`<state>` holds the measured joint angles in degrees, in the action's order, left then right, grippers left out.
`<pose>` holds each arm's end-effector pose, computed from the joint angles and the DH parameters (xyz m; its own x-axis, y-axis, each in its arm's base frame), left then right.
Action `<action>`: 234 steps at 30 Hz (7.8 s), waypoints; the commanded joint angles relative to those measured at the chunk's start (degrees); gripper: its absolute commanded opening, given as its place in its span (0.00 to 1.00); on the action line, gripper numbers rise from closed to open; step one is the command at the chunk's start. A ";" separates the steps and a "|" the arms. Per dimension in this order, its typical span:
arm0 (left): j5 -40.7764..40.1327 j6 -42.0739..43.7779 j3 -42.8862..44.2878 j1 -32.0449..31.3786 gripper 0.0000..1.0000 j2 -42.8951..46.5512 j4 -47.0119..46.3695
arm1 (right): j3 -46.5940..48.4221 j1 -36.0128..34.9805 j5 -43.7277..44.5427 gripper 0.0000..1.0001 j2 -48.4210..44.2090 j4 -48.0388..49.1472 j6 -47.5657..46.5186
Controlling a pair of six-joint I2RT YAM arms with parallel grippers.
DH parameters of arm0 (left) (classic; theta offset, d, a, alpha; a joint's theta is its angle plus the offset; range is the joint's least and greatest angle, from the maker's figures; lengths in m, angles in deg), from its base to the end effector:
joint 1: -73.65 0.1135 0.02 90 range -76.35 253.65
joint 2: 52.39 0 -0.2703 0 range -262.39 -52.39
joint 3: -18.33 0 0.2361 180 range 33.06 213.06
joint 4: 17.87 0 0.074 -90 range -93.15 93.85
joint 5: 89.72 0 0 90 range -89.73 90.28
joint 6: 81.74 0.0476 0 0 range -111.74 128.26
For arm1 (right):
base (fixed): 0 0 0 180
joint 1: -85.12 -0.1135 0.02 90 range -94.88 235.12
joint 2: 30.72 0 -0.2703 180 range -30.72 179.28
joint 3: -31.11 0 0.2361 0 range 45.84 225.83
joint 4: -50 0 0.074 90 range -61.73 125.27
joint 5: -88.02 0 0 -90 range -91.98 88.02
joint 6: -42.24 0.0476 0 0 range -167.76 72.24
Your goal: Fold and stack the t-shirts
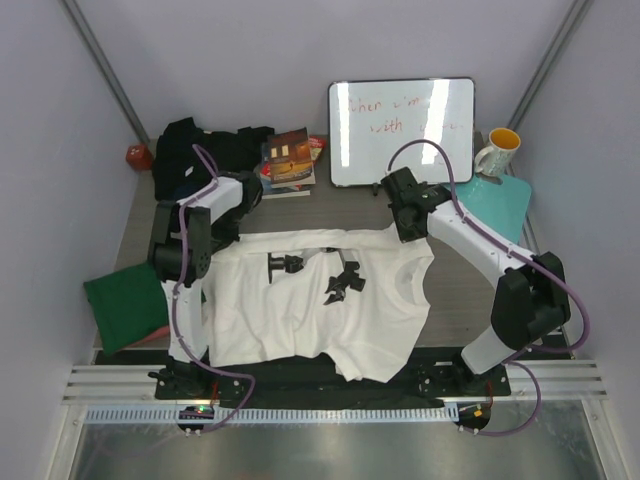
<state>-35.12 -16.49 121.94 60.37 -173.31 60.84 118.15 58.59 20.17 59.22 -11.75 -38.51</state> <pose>0.3688 -0.0587 0.1630 -0.9821 -0.1188 -0.1459 -0.1815 0.8034 0.5671 0.2819 0.1207 0.2651 -0.8413 -0.2536 -0.4773 -0.1358 0.9539 -0.2675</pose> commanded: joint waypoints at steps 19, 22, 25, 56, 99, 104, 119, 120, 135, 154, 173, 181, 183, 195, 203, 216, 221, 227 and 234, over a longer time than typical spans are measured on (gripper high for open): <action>-2.57 -0.12 -3.54 2.47 0.00 14.05 -6.07 | -2.61 3.85 8.70 0.01 -9.86 4.23 1.99; -2.13 -0.21 -3.63 2.47 0.00 11.68 -5.28 | -2.97 3.85 8.26 0.01 -8.98 2.64 1.73; -2.57 -0.12 -3.19 2.38 0.00 9.49 -4.14 | -3.76 3.93 7.99 0.01 -7.93 1.24 1.73; -5.21 -3.81 0.68 2.03 0.41 6.04 0.70 | -1.30 3.76 12.29 0.38 -2.73 -4.92 10.52; 3.58 -1.44 -3.10 -4.74 0.08 1.47 -0.35 | 0.38 2.18 -14.59 0.36 11.15 6.25 6.04; 3.93 -1.53 -4.07 -5.35 0.08 2.09 -0.53 | -0.94 -1.15 -16.97 0.31 8.42 3.70 5.24; 3.14 -1.79 -4.68 -5.79 0.07 3.32 -0.70 | -6.75 -6.70 -11.61 0.29 -4.05 -0.35 10.25; 3.23 -1.70 -5.03 -5.88 0.08 4.28 -0.97 | -6.40 -6.70 -10.47 0.29 -4.76 1.04 10.34; 4.64 -1.61 -3.62 -6.85 0.05 3.59 -2.64 | 3.89 -3.36 -9.48 0.26 15.61 11.42 6.30; 3.67 -1.35 -3.98 -7.64 0.03 3.41 -2.90 | -12.01 -5.91 -15.29 0.21 -0.02 9.23 8.67; 8.67 -0.30 -1.00 -8.25 0.17 11.15 -7.47 | 3.35 2.26 -0.62 0.19 6.73 13.98 8.41; 10.70 0.67 3.30 -15.19 0.17 5.45 -8.79 | 5.47 4.64 -0.62 0.16 16.50 15.30 8.41; 11.14 0.41 4.72 -16.33 0.16 4.04 -8.70 | 4.42 4.73 0.26 0.16 16.59 15.21 8.58; 13.68 0.84 18.34 -21.52 0.16 -4.23 -8.09 | 0.37 5.52 0.79 0.16 16.41 15.56 8.23; 16.23 2.34 22.92 -24.43 0.16 -7.48 -8.88 | -0.16 5.52 0.26 0.15 17.65 15.56 8.41; 19.32 -1.43 19.75 -25.75 0.00 -14.86 -11.87 | -0.60 5.87 0.26 0.13 18.97 15.12 8.06; 15.80 -5.03 20.02 -25.57 0.00 -16.01 -9.67 | -0.68 7.10 2.10 0.01 18.97 13.45 8.94; 15.80 -5.13 15.89 -24.52 0.00 -13.81 -11.16 | -2.35 7.89 2.02 0.01 17.65 12.40 9.47; 14.74 -6.01 13.95 -23.99 0.00 -13.55 -10.99 | -5.07 8.15 4.48 0.01 15.55 9.23 11.66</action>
<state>-19.54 -20.71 140.19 34.78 -183.76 49.25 116.42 66.00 21.55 77.57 1.71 -28.96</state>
